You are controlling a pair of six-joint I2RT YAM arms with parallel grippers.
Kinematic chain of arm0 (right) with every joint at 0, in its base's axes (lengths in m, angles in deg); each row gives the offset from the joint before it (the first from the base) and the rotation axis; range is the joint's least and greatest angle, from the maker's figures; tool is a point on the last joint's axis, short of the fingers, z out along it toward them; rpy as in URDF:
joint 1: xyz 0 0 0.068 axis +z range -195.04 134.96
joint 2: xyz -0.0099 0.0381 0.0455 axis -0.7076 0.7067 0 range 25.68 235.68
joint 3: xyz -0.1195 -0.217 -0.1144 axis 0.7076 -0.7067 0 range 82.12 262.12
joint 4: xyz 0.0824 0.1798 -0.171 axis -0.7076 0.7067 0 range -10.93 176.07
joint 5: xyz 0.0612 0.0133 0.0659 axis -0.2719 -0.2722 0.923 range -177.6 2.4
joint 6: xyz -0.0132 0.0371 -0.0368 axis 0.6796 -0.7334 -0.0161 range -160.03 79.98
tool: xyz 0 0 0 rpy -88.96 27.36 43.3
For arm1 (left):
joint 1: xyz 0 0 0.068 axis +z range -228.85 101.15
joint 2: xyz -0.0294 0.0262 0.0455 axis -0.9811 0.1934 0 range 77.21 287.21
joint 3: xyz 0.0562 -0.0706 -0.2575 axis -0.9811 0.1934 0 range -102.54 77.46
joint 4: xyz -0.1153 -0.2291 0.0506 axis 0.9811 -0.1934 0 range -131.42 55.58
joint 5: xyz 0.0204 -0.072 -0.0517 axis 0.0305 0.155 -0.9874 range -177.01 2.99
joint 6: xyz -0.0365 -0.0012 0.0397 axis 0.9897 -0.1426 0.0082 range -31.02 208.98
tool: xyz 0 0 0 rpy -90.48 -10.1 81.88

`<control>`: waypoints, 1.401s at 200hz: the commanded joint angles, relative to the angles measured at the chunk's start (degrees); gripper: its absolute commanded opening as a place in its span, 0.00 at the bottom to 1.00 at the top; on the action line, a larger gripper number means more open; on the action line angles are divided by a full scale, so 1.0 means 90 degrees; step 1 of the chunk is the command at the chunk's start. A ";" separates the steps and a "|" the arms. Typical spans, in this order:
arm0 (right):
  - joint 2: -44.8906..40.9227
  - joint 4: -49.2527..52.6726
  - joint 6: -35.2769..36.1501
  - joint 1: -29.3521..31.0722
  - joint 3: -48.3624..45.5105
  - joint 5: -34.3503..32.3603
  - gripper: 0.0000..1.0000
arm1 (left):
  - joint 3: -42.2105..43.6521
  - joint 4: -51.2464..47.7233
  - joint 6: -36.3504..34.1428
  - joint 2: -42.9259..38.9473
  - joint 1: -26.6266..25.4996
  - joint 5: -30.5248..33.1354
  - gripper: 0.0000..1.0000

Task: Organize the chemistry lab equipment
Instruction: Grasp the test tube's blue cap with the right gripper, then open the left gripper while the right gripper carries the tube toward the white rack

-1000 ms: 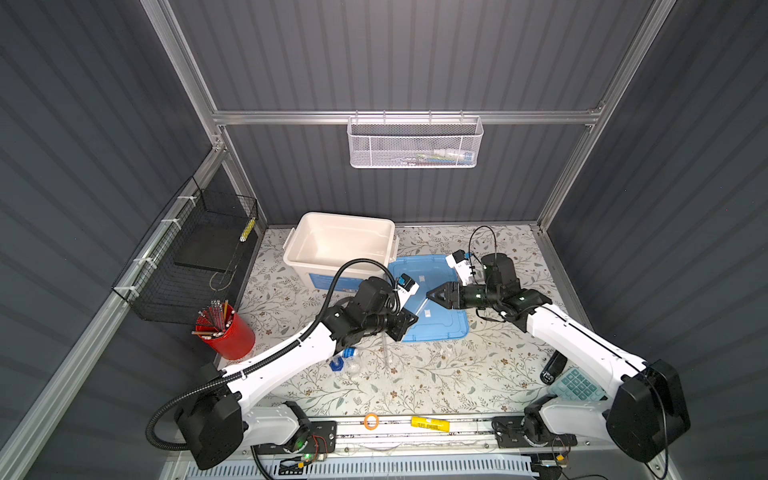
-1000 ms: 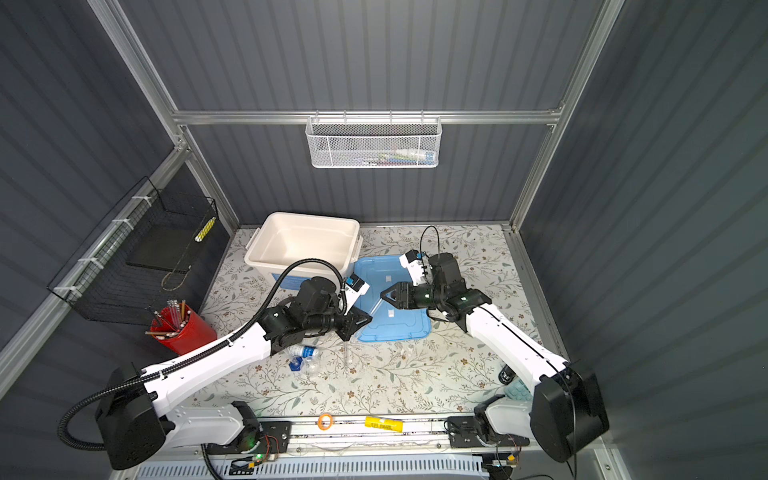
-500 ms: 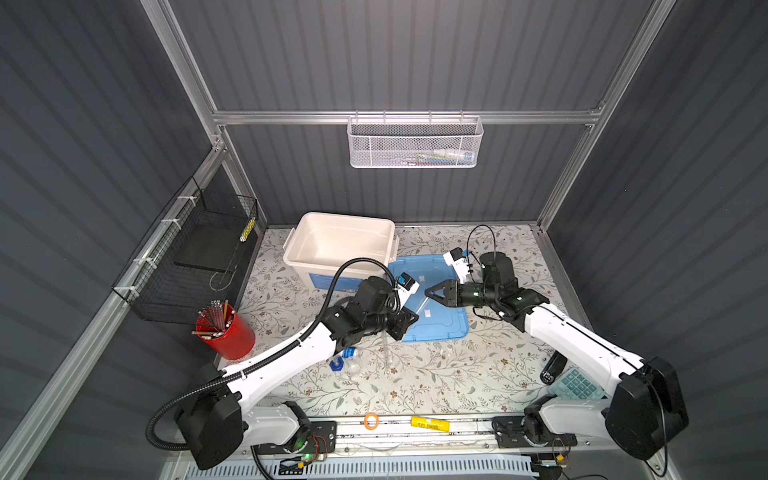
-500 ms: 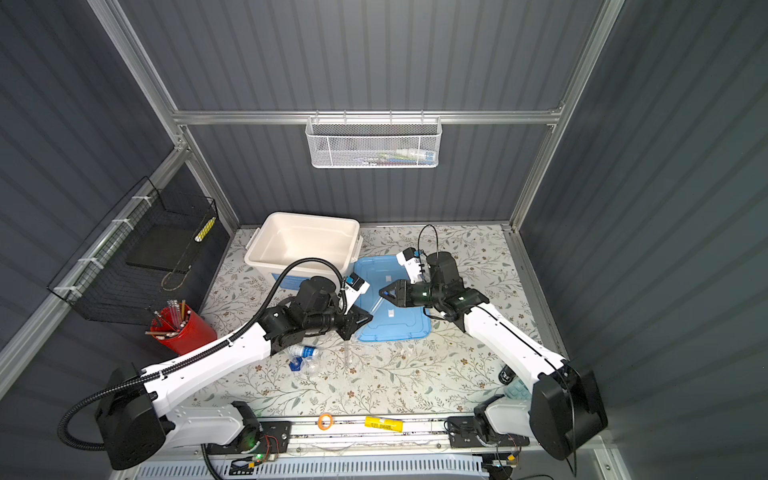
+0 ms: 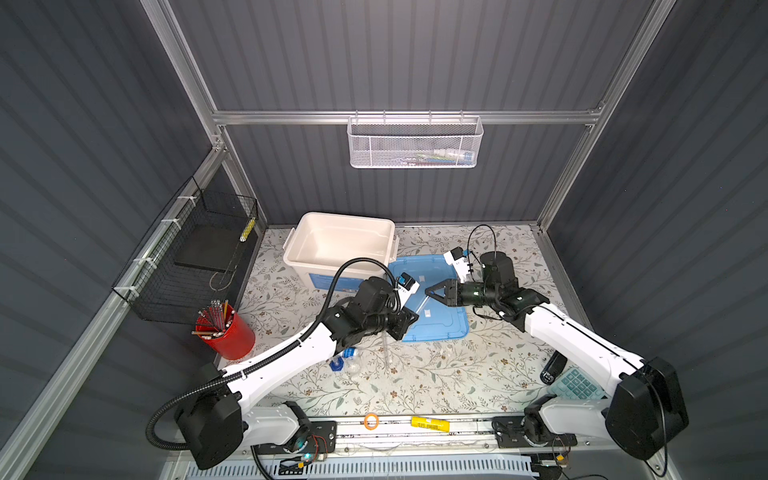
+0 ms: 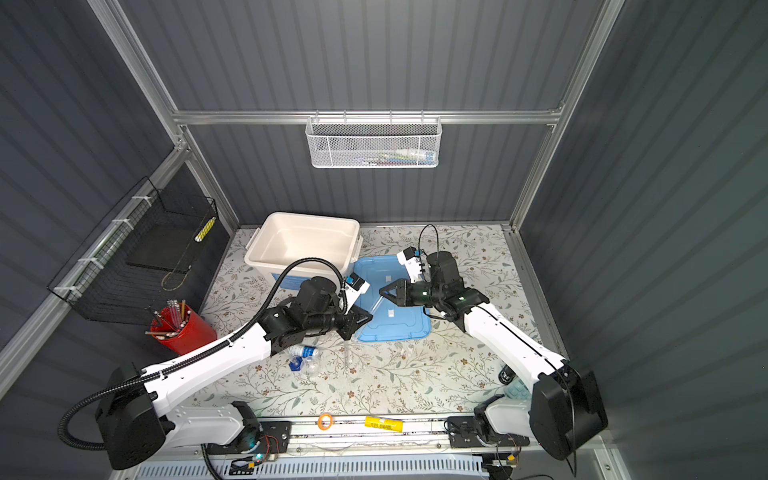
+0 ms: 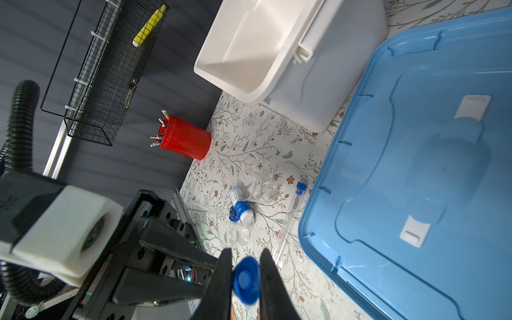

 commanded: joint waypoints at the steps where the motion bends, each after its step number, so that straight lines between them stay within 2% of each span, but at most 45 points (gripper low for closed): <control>1: -0.0033 0.0003 -0.0002 0.0019 0.0164 -0.0062 0.03 | 0.0070 0.0148 -0.0035 -0.0055 0.0050 0.0075 0.14; 17: -0.0033 0.0030 -0.0012 0.0031 0.0176 -0.0102 0.01 | 0.0053 0.0148 -0.0029 -0.0056 0.0050 0.0104 0.20; 39: -0.0026 0.0072 -0.0023 0.0022 0.0196 -0.0139 0.00 | 0.0053 0.0148 -0.0015 -0.0056 0.0052 0.0124 0.35; 55: -0.0021 0.0089 -0.0022 0.0032 0.0215 -0.0156 0.00 | 0.0062 0.0148 -0.0009 -0.0065 0.0063 0.0141 0.51; 73: -0.0014 0.0153 0.0002 0.0026 0.0242 -0.0198 0.00 | 0.0063 0.0153 -0.0010 -0.0084 0.0059 0.0134 0.60; 112: 0.0006 0.0610 0.0299 0.0026 0.0451 -0.0506 0.00 | 0.0082 0.0140 -0.0028 -0.0169 0.0062 0.0189 0.64; 131: -0.0046 0.1141 0.0661 0.0022 0.0691 -0.0888 0.00 | 0.0082 0.0110 -0.0065 -0.0263 0.0088 0.0302 0.64; 165: -0.0157 0.2418 0.1476 0.0025 0.1320 -0.2085 0.00 | 0.0085 0.0070 -0.0156 -0.0516 0.0236 0.0521 0.66; 187: -0.0242 0.2962 0.1878 0.0012 0.1640 -0.3148 0.00 | 0.0099 0.0077 -0.0186 -0.0637 0.0410 0.0533 0.67; 218: -0.0318 0.3379 0.2113 -0.0108 0.1901 -0.4483 0.00 | 0.0391 0.0538 0.0040 -0.0815 0.0609 0.0566 0.67; 234: -0.0359 0.3476 0.2191 -0.0273 0.2008 -0.4787 0.00 | 0.0389 0.0613 0.0082 -0.0772 0.0635 0.0505 0.67; 263: -0.0361 0.3630 0.2441 -0.0619 0.2167 -0.5819 0.00 | 0.0279 0.0599 -0.0006 -0.0644 0.0654 0.0495 0.67; 280: -0.0336 0.3591 0.2448 -0.0911 0.2183 -0.6081 0.00 | 0.0236 0.0636 -0.0026 -0.0579 0.0674 0.0449 0.67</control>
